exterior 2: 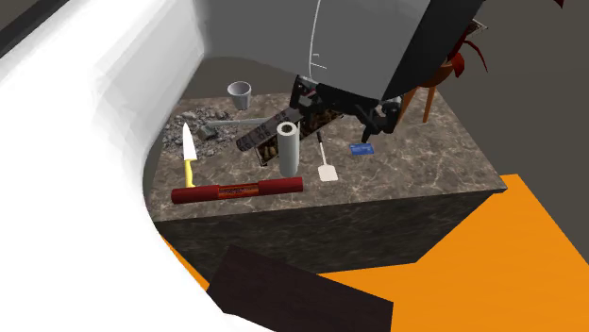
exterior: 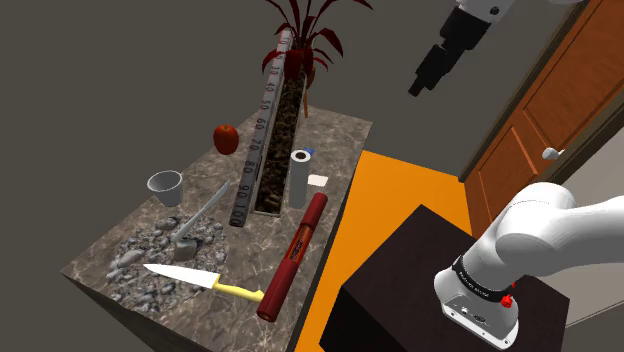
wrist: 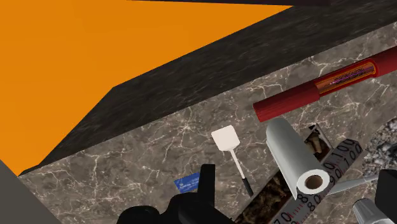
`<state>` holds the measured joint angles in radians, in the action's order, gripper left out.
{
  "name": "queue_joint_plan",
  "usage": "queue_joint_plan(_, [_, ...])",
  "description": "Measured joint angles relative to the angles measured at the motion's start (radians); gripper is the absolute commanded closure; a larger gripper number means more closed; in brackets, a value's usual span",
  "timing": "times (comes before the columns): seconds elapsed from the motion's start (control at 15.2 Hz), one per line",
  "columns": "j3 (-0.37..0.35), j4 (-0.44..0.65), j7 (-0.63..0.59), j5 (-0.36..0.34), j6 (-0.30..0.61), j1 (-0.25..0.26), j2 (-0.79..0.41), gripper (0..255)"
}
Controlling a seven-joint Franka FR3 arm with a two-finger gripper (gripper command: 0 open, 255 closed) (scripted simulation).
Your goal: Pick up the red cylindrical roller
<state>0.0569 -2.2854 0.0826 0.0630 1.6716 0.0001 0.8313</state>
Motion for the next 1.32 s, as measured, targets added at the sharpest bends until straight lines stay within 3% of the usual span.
queue_joint_plan(0.26, [-0.041, -0.063, -0.072, 0.019, 0.041, -0.011, 0.017, 0])
queue_joint_plan(0.79, [-0.224, -0.280, -0.363, 0.123, 0.199, -0.030, 0.060, 0])
queue_joint_plan(1.32, [-0.438, -0.401, -0.659, 0.249, 0.417, -0.040, -0.049, 0])
